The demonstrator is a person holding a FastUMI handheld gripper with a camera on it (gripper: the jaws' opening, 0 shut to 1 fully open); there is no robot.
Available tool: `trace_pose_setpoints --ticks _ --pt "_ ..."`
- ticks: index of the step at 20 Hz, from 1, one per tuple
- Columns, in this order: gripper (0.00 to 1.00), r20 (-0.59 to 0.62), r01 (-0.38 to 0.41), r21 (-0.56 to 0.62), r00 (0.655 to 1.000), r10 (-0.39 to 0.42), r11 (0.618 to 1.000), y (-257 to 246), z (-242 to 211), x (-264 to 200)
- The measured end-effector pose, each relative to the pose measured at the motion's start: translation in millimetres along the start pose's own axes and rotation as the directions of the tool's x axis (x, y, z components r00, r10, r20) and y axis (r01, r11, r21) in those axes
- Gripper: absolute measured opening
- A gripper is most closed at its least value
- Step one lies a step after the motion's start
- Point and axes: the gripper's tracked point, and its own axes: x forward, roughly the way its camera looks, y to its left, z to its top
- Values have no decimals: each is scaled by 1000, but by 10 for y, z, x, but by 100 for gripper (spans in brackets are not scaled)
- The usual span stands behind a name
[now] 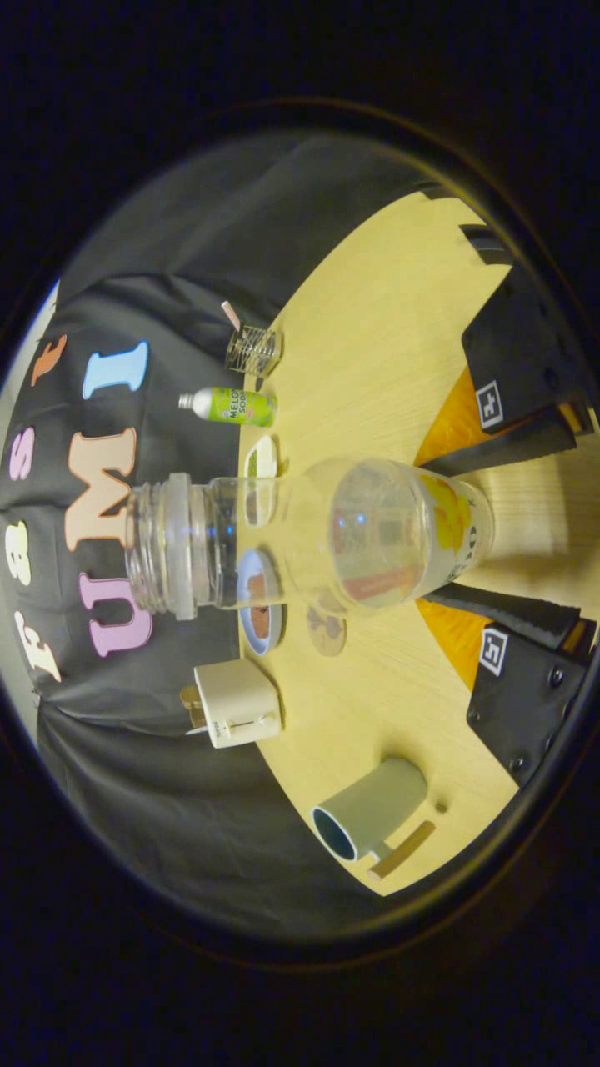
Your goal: Take the bottle from table, then pour the juice into the cup, finally place the bottle on the coaster
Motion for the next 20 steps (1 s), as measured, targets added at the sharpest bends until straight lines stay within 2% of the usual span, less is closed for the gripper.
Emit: trace_pose_setpoints --ticks 9,20 --pt "71 1 -29 -132 1000 29 991 238 209 -144" --pt "71 -35 -96 -309 995 89 946 596 359 -205"
